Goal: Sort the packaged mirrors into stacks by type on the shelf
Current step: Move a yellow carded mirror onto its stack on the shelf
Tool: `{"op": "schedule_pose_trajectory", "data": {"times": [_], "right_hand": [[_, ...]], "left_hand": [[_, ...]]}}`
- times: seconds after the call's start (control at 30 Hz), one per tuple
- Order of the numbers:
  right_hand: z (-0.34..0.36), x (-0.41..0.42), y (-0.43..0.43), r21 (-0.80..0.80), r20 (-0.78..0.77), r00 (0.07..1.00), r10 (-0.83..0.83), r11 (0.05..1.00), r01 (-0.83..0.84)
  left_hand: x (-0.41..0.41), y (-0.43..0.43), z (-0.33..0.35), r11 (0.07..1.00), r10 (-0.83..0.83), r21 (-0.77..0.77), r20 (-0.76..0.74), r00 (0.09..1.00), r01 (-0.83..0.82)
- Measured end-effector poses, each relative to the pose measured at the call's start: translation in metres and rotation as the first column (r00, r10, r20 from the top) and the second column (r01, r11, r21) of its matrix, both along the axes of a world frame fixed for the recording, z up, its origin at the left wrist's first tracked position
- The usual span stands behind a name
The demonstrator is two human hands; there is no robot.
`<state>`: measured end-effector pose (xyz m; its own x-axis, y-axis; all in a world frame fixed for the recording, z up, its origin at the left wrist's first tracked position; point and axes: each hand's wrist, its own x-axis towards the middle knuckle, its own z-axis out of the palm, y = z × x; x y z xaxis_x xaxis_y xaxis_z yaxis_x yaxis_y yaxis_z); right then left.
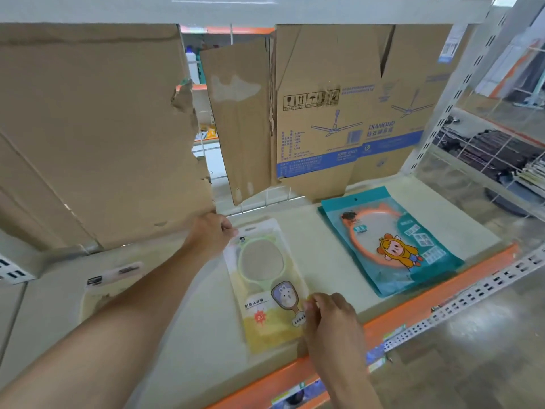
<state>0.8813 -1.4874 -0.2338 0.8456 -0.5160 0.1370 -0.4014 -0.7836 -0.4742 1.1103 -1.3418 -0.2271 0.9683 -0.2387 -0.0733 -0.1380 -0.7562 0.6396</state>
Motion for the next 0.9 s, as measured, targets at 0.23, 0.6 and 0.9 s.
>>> {"op": "schedule_pose_trajectory", "data": {"times": [0.23,0.6,0.9], "right_hand": [[-0.005,0.003,-0.002,-0.010,-0.010,1.000,0.007,1.000,-0.007],[-0.002,0.004,0.009,-0.152,-0.040,0.998,-0.048,0.988,0.041],[0.016,0.036,0.065,-0.106,0.048,0.993,0.109,0.989,-0.104]], "left_hand": [[0.001,0.002,0.003,0.999,0.027,0.034,-0.054,0.998,-0.025],[-0.007,0.012,0.010,1.000,0.025,0.006,-0.011,1.000,-0.025],[-0.030,0.093,0.045,0.990,-0.056,0.134,0.173,0.983,0.032]]}}
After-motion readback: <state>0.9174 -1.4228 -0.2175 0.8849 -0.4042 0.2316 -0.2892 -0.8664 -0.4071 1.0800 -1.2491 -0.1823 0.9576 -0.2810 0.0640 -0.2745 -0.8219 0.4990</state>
